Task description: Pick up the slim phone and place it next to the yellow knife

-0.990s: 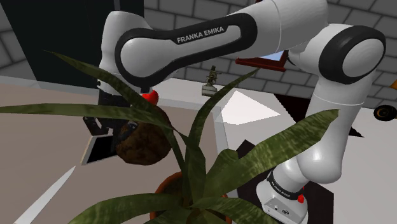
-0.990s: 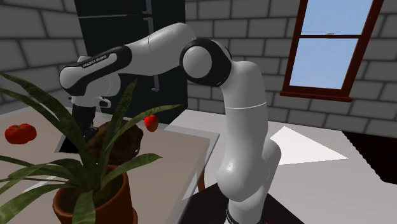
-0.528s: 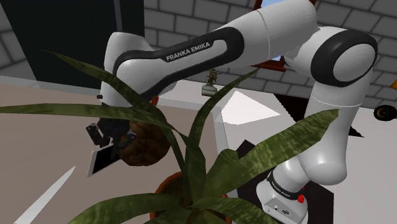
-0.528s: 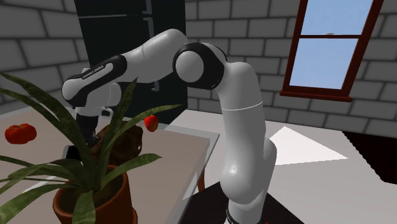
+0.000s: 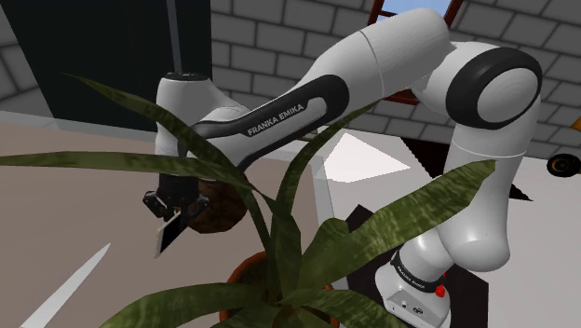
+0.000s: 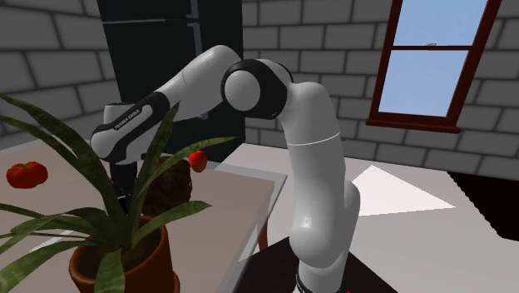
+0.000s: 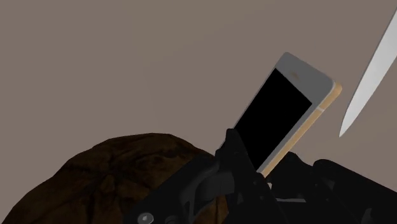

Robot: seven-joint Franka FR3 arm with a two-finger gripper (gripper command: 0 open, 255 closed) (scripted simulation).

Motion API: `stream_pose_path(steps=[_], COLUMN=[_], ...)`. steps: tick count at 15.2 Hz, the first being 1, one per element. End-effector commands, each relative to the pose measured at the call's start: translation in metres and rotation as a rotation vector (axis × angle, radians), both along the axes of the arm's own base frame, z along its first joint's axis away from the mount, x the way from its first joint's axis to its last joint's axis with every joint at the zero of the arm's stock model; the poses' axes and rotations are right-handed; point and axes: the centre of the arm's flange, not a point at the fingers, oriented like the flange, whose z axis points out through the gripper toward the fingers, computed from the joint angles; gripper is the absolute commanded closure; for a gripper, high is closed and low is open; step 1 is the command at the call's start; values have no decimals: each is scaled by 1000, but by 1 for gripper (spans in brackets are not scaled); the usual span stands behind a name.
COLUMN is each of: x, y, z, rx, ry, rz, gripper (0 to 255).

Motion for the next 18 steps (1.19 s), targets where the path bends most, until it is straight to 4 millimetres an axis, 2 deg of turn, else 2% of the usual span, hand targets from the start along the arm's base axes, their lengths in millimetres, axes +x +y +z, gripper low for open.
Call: stream_pose_path(steps=[1, 6, 7, 12, 16, 18], x=[3, 3, 4, 3, 3, 3], y=[-4, -4, -5, -4, -12, -12], z=[-2, -2, -3, -2, 47, 47], rx=[-3, -3, -3, -3, -3, -3], ry=[-4, -4, -4, -4, -4, -4], rz=[-6, -6, -6, -6, -6, -6], gripper=[255, 255, 0, 0, 0, 0])
